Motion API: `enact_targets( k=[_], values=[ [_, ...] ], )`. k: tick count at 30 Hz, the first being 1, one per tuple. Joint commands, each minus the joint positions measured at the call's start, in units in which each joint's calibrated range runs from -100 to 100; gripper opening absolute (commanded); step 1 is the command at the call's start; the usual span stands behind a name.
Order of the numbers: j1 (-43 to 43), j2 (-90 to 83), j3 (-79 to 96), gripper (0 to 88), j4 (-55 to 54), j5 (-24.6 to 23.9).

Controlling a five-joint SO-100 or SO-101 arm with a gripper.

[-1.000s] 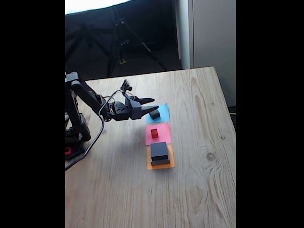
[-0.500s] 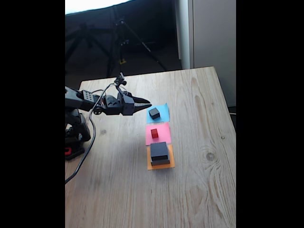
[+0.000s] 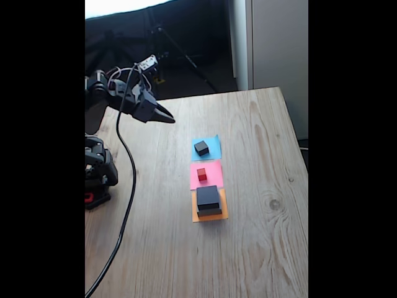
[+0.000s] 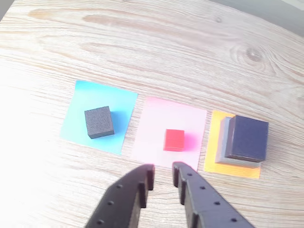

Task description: Tower of hanoi

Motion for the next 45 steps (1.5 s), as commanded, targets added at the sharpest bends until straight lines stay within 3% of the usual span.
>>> enact_targets(
  k=[1, 8, 16, 30, 38, 45],
  values=[
    [2.0, -3.2, -5.1, 0.2, 3.9, 0.7],
    [4.6, -5.6, 1.2, 4.2, 4.3, 0.7],
    [8.8, -11.9, 23.6, 9.8, -9.1, 0.7],
    [10.6, -7.5, 60.3, 15.0, -59.3, 0.7],
    [11.6, 4.7, 66.7, 15.7, -84.8, 0.7],
    [12.1, 15.2, 69.2, 19.9, -100.3, 0.7]
  ],
)
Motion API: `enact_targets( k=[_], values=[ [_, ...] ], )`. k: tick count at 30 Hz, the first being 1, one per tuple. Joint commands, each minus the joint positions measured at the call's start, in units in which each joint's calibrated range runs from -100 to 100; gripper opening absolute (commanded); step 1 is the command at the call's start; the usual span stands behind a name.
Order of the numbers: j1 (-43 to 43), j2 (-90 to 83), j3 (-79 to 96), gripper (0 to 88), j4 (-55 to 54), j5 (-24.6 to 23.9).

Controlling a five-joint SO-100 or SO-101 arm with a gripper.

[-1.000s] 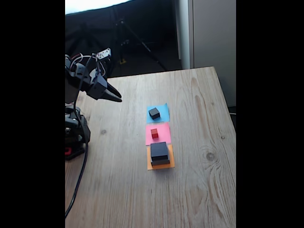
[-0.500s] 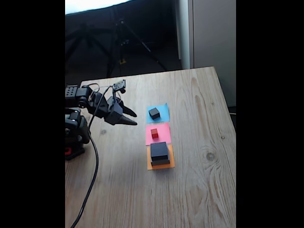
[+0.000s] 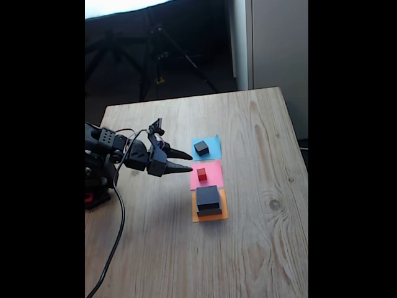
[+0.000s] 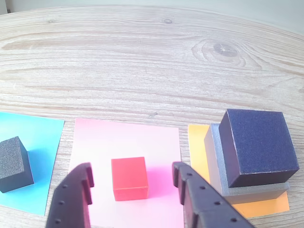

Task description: Tower of hanoi

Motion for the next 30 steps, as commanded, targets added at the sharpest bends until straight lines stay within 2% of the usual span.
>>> enact_targets(
  k=[1, 7, 17, 30],
  values=[
    [0.3, 5.6, 0.3, 20.1, -9.0, 0.7],
    [0.2, 16.8, 0.6, 23.2, -20.5, 0.7],
    [0.7, 32.3, -1.3, 23.7, -35.7, 0.7],
    [1.6, 47.4, -8.2, 23.9, -45.5, 0.7]
  ],
)
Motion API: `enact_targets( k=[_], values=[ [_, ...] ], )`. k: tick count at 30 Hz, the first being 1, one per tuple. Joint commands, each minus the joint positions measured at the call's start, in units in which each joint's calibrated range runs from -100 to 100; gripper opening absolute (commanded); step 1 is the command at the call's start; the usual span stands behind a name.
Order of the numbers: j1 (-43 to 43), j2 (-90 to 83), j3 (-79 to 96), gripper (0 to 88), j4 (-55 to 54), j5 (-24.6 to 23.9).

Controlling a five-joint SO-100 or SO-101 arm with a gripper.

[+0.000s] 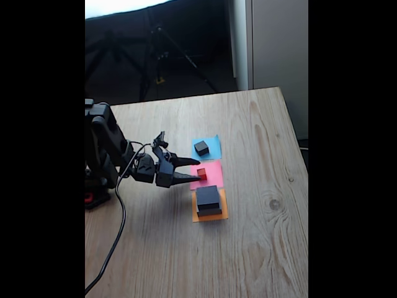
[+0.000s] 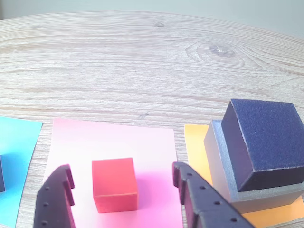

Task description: Tower of hanoi

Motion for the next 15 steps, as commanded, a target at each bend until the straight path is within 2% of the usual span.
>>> enact_targets(
  k=[1, 15],
  values=[
    [-0.1, 1.3, -1.8, 23.9, -2.6, 0.7],
    [-2.8, 12.2, -3.1, 23.6, -13.8, 0.7]
  ],
)
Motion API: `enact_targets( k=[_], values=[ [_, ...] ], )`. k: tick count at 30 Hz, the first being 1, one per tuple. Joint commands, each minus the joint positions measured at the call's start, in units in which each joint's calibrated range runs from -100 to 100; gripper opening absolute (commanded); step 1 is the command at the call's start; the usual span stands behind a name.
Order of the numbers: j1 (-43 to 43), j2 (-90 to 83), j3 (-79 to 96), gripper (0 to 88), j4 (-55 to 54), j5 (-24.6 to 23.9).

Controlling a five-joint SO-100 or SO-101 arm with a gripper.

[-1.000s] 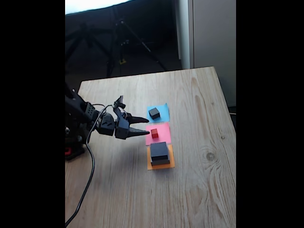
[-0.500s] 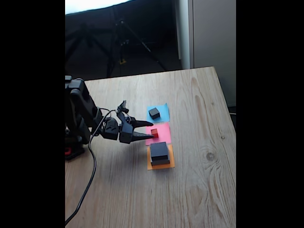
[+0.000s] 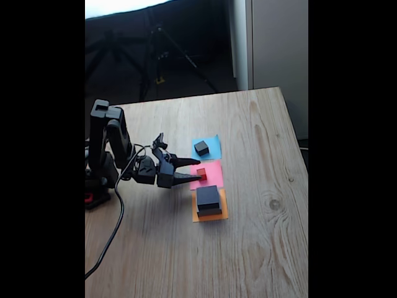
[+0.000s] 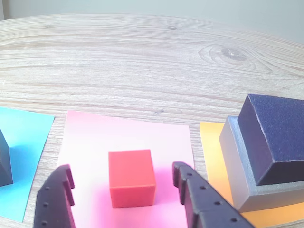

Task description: Tower of hanoi

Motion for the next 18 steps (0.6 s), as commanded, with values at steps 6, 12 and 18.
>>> enact_targets(
  k=[6, 12, 18],
  values=[
    [-0.3, 3.9, -4.5, 23.7, -3.3, 0.7],
    [-0.6, 7.2, -6.7, 23.6, -4.4, 0.7],
    [-1.4, 9.0, -6.7, 23.4, -5.2, 0.7]
  ],
)
